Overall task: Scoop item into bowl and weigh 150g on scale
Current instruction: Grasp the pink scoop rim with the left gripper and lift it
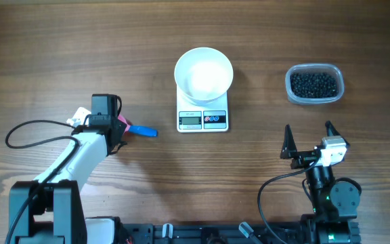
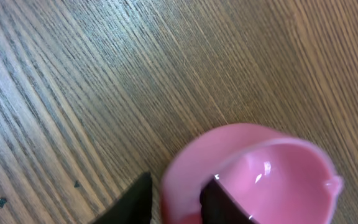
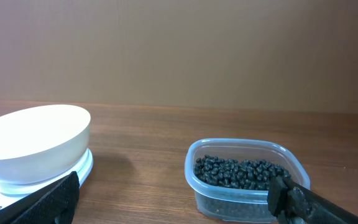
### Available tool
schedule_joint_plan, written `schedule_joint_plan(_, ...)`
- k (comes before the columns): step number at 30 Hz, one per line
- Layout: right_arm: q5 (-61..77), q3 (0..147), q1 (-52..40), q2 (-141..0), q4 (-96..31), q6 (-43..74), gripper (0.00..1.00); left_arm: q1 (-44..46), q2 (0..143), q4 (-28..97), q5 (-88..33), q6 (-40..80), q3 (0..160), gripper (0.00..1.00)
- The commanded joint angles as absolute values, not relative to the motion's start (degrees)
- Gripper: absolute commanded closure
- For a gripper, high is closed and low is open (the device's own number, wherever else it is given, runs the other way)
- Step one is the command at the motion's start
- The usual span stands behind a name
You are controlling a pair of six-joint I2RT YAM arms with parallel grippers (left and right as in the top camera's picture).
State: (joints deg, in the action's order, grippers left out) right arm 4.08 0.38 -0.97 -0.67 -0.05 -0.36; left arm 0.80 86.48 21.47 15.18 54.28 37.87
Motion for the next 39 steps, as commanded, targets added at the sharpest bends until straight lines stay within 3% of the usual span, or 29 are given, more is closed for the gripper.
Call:
schedule_joint_plan(1,4.16,0.3,-1.21,-0.27,0.08,-1.32,0.0,1.1,87.18,21.17,16.34,54.43,37.45,0.85)
schedule_joint_plan(4,4.16,0.3,-1.21,-0.27,0.08,-1.34,0.0,1.1,87.18,21.19,16.36,54.41,37.45,0.96)
schedule_joint_plan(19,4.16,0.3,-1.21,-0.27,0.08,-1.34,0.0,1.1,85.91,21.65,11.53,56.66,37.52,0.96)
schedule_joint_plan(31,4.16,0.3,-1.21,-0.27,0.08,-1.34,0.0,1.1,64.86,31.4,8.08,63.35,37.56,0.96)
schedule_joint_plan(39,4.16,0.3,-1.21,-0.27,0.08,-1.34,0.0,1.13,60.97,32.03,5.78,66.94,37.56,0.96)
